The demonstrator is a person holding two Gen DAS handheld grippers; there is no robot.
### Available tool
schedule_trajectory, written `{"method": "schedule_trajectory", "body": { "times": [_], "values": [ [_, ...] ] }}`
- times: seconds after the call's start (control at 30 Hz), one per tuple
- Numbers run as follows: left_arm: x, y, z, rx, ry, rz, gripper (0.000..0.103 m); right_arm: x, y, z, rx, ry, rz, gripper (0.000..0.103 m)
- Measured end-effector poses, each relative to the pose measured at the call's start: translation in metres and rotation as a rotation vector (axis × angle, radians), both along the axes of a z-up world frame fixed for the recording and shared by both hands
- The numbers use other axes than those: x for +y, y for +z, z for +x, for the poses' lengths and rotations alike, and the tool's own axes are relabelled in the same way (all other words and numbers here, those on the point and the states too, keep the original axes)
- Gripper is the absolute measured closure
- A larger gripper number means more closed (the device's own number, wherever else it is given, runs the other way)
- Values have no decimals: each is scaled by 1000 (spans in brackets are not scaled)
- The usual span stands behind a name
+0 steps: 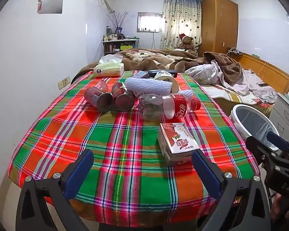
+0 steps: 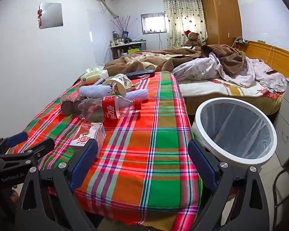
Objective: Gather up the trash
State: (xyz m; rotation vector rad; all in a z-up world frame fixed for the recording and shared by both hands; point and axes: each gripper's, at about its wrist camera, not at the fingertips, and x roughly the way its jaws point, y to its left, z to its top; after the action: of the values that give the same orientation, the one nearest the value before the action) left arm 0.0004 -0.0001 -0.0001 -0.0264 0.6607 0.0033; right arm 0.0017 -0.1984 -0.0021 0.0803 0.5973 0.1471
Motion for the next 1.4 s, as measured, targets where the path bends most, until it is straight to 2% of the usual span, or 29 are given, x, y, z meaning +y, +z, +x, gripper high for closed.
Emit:
{"method": "schedule_trajectory", "body": {
  "times": [0.37,1.4],
  "values": [
    [-1,4,4,-8,9,-1,0,4,-2,-4,8,-6,-24,7],
    [8,8,-1,-19,26,-15,0,-1,4,-3,-5,-10,-13,7]
  ]
}}
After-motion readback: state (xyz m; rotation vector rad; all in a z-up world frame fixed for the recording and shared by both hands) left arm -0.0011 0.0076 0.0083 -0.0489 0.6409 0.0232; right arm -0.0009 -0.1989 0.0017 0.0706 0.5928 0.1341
